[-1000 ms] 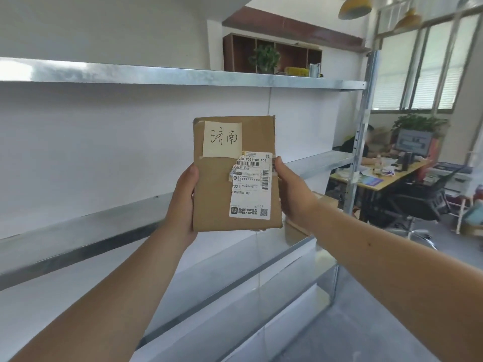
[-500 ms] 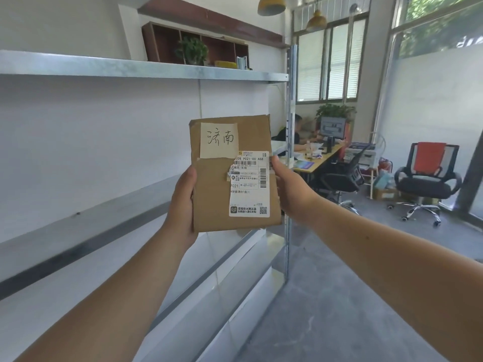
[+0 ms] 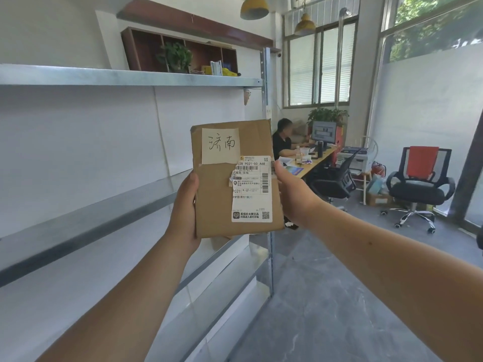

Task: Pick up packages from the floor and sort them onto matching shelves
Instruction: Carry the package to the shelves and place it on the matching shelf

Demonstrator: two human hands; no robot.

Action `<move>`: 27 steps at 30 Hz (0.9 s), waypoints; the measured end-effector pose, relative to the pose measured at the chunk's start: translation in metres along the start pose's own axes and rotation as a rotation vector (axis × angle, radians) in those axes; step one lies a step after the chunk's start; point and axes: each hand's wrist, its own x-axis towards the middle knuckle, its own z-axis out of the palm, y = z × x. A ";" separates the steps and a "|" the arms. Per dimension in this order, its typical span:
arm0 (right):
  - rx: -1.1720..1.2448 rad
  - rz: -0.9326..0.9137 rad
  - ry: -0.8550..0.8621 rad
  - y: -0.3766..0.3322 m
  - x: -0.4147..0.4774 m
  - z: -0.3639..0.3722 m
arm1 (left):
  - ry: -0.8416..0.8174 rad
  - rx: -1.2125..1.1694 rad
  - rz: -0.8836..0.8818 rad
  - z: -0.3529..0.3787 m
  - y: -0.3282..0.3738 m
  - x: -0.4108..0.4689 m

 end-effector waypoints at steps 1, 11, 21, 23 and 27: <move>0.002 0.001 -0.024 0.000 0.005 -0.012 | 0.003 -0.001 0.012 0.009 -0.006 0.005; 0.045 -0.008 -0.069 -0.003 0.061 -0.088 | 0.070 -0.027 0.020 0.062 -0.045 0.061; 0.000 -0.021 -0.136 -0.004 0.146 -0.111 | 0.085 0.001 0.049 0.056 -0.066 0.140; -0.014 -0.018 -0.144 -0.005 0.168 -0.113 | 0.093 0.001 0.064 0.054 -0.069 0.159; -0.015 0.001 -0.141 -0.005 0.217 -0.115 | 0.125 0.004 0.075 0.048 -0.074 0.196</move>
